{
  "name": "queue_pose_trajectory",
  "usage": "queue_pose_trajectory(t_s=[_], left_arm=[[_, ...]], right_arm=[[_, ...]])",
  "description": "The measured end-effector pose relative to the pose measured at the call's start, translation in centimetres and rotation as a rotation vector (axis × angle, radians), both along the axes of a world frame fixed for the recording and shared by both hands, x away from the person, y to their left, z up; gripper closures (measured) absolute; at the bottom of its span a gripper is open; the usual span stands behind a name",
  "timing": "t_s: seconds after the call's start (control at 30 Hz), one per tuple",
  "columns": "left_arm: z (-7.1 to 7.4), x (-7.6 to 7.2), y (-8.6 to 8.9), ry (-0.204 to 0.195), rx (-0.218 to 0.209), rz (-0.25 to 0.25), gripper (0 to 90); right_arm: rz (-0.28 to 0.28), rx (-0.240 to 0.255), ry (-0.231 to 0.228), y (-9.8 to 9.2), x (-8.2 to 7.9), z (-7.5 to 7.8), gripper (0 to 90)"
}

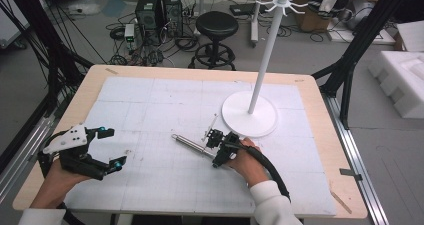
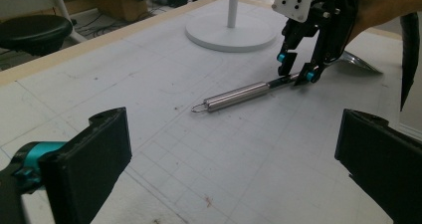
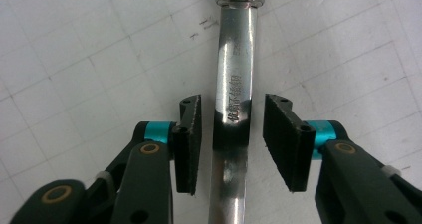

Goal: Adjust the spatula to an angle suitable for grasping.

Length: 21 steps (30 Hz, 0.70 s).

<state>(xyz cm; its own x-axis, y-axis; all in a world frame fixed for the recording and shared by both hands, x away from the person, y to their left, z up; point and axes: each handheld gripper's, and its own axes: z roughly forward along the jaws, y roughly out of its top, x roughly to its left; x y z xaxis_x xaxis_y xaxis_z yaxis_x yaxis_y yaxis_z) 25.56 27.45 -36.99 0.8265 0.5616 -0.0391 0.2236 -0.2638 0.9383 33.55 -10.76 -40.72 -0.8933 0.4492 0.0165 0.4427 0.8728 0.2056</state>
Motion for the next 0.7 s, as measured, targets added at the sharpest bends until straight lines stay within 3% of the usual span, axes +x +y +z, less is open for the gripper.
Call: queue_pose_trajectory(t_s=[0.2,0.37,0.7], left_arm=[[0.02,-0.02,0.02,0.000,-0.001,-0.002,1.7],[0.09,-0.03,-0.01,0.000,-0.004,-0.001,1.7],[0.14,-0.05,0.07,-0.001,-0.005,-0.004,1.7]], right_arm=[[-0.017,0.037,0.008,-0.12,0.09,-0.18,65.2],[-0.016,0.035,0.013,-0.19,0.22,-0.41,72.1],[-0.042,0.021,0.009,-0.03,-0.03,-0.33,74.7]])
